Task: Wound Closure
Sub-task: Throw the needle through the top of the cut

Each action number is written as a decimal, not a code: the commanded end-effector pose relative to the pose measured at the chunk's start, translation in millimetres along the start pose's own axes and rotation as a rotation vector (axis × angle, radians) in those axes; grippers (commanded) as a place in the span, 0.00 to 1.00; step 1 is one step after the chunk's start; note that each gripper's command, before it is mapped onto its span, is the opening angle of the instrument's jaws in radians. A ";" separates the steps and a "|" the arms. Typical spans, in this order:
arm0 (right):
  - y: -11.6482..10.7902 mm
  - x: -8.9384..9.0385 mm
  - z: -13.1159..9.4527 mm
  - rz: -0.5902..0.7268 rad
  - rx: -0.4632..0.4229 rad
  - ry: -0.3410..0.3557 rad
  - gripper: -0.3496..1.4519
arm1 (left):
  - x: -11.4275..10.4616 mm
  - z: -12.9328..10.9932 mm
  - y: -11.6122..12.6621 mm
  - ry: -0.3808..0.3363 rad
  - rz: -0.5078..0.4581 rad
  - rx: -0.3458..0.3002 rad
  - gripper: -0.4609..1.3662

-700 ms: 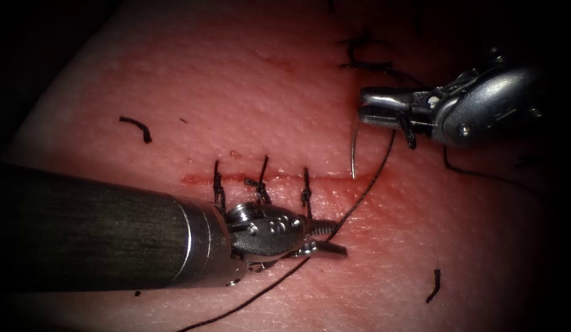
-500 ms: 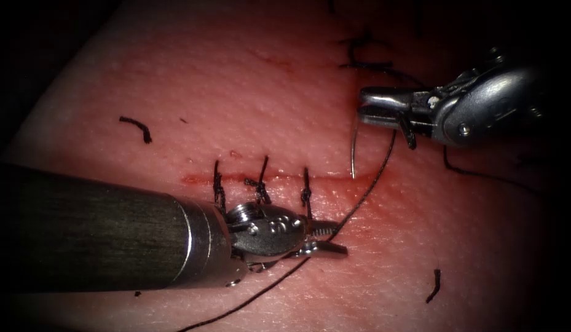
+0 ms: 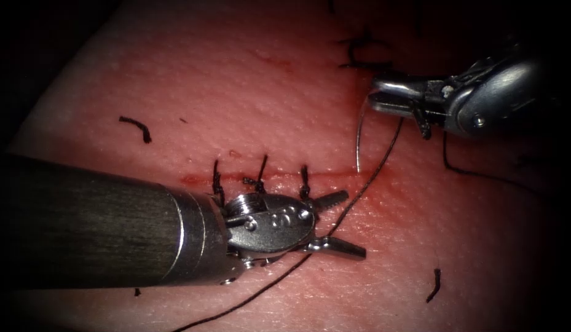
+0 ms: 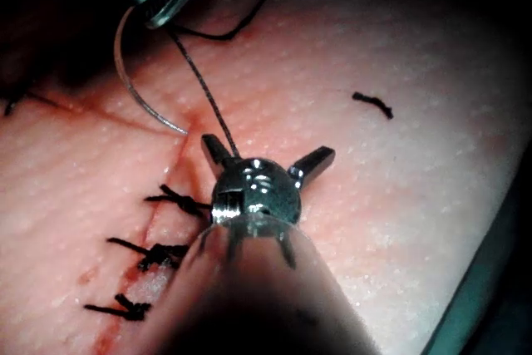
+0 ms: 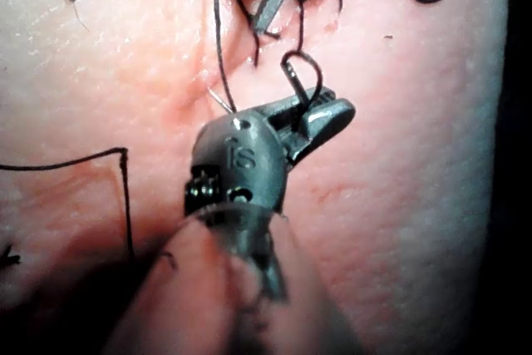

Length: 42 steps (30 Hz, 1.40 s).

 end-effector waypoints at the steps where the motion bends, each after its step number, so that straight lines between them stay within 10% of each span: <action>1: 0.0 0.0 0.0 -0.005 -0.009 0.001 0.00 | 0.0 0.1 -0.3 0.007 0.005 0.008 0.81; 5: 0.0 0.2 -0.1 -0.010 -0.012 0.003 0.00 | 0.7 -0.1 -1.1 0.046 0.002 0.011 0.77; 13: 0.6 0.7 -0.5 -0.021 -0.025 0.009 0.00 | 1.1 -0.2 -3.1 0.092 -0.006 0.003 0.06; 36: 0.3 0.7 -0.2 -0.029 -0.073 0.012 0.00 | -3.4 2.2 -5.3 0.021 0.039 -0.020 0.06; 42: -0.5 0.6 0.3 -0.049 -0.080 0.009 0.00 | -4.7 3.2 -5.7 -0.095 0.085 0.114 0.06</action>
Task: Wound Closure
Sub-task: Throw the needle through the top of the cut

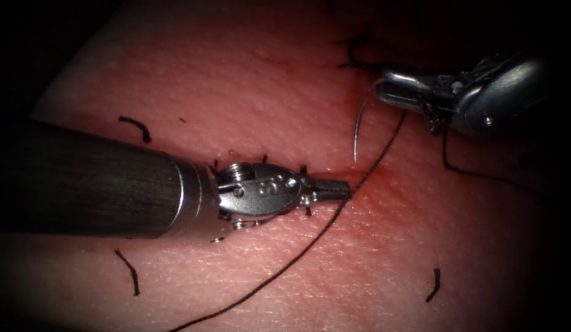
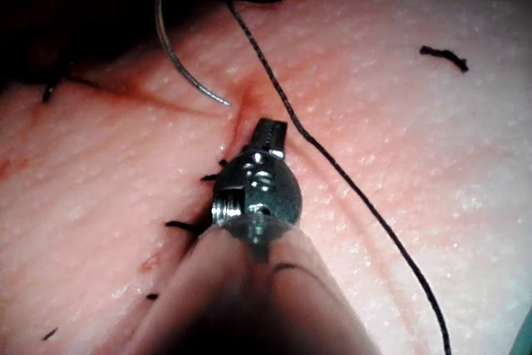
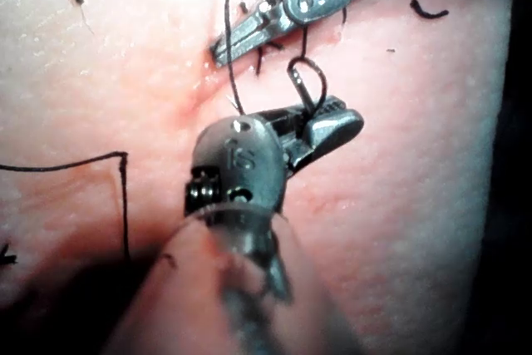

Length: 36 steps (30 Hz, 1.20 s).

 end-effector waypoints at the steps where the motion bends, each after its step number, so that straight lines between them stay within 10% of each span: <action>1: -0.1 0.0 0.1 -0.011 -0.008 -0.001 0.00 | -0.2 0.0 0.1 -0.029 0.006 0.022 0.06; 36: -5.3 -2.2 0.1 -0.240 -0.039 -0.026 0.00 | -3.5 0.9 3.2 -0.132 -0.019 0.048 0.06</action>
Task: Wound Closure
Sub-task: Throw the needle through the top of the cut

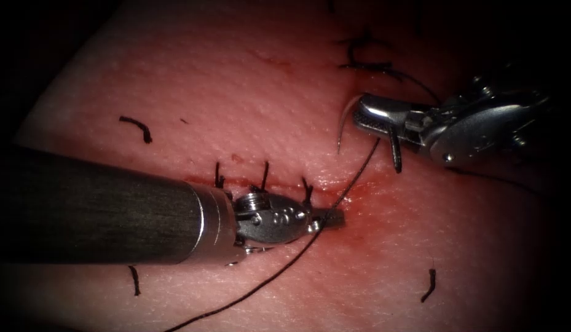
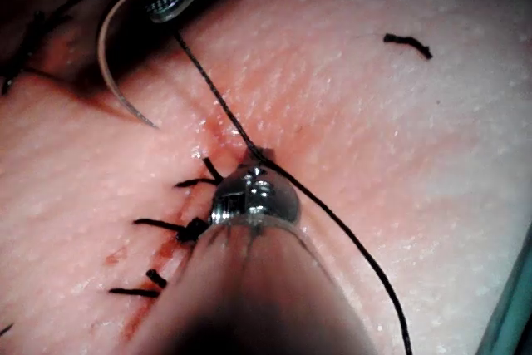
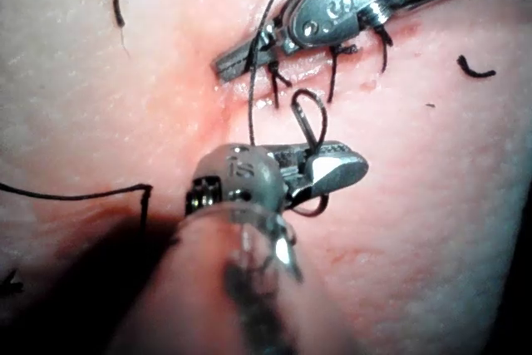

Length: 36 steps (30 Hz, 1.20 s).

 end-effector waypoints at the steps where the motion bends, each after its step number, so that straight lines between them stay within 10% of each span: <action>1: -0.2 0.1 0.0 -0.003 -0.006 -0.001 0.00 | 0.1 -0.2 0.1 0.000 -0.001 -0.010 0.06; 29: -12.2 2.3 -2.0 -0.028 0.009 -0.034 0.00 | 1.3 -0.8 0.5 0.021 -0.016 -0.018 0.06; 36: -12.4 2.7 -2.2 0.005 0.026 -0.032 0.00 | 1.3 -0.7 0.3 0.021 -0.017 -0.018 0.06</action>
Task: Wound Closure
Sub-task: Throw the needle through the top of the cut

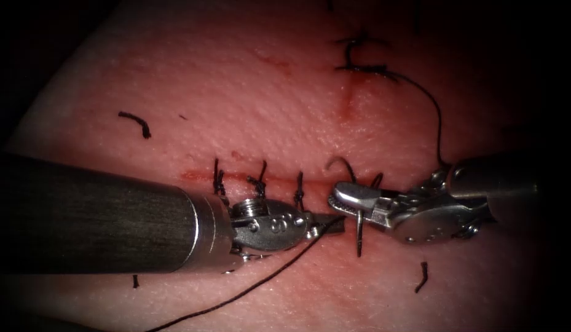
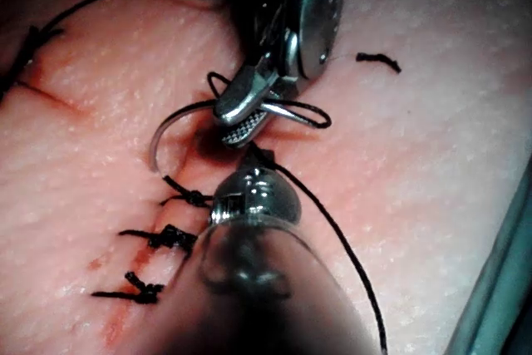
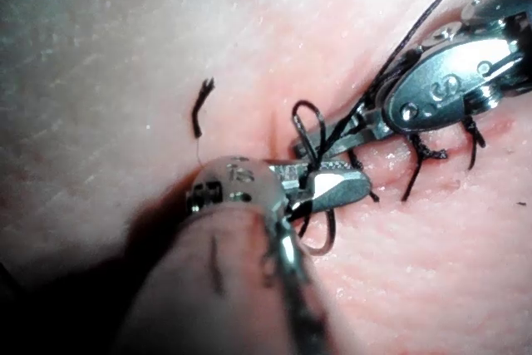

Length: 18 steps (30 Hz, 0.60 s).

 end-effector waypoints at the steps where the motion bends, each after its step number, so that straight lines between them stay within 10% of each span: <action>1: 0.1 0.0 0.0 0.014 0.004 -0.002 0.00 | 0.0 0.1 -0.1 -0.001 0.000 -0.006 0.06; 8: 1.6 -0.3 -0.2 0.034 0.007 -0.010 0.00 | 0.0 0.4 -0.9 -0.003 -0.010 -0.004 0.25; 18: 4.0 0.4 -0.3 0.056 0.005 -0.009 0.00 | -1.5 2.2 -2.0 -0.056 0.012 0.051 0.06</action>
